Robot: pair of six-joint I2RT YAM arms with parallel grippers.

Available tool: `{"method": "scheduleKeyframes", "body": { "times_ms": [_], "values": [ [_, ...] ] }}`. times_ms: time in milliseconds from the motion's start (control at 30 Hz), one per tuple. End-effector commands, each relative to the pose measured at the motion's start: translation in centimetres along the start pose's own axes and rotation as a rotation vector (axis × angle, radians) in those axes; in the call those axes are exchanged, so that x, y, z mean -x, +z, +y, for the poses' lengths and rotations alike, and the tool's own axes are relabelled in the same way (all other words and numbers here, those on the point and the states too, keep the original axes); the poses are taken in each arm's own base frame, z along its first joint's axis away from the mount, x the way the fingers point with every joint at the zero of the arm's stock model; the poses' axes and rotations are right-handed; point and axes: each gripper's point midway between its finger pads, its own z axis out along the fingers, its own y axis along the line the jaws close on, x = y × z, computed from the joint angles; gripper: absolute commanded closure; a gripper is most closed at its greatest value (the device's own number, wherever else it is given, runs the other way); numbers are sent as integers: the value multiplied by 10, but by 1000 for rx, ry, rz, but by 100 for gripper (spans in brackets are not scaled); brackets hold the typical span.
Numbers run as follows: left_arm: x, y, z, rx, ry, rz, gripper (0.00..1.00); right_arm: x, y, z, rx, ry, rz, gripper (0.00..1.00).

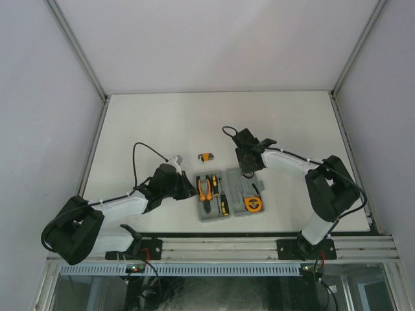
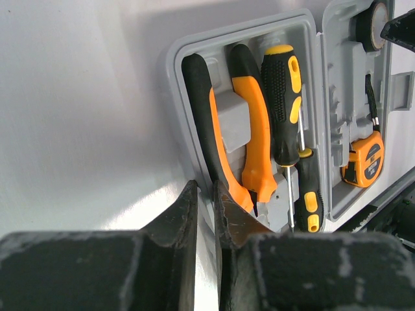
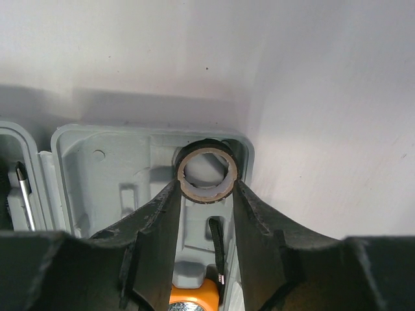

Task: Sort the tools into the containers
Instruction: Place the engineering item in the storage box.

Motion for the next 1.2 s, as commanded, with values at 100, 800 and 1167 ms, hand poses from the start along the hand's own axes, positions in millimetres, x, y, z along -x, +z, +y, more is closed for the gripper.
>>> {"method": "scheduleKeyframes", "body": {
  "times_ms": [100, 800, 1167],
  "values": [
    [-5, 1, 6, 18, 7, 10, 85, 20, -1, 3, 25, 7, -53, 62],
    [-5, 1, 5, 14, 10, 14, 86, 7, 9, 1, 0, -11, 0, 61],
    [-4, 1, 4, 13, 12, 13, 87, -2, 13, 1, -18, -22, 34, 61]
  ]
}}
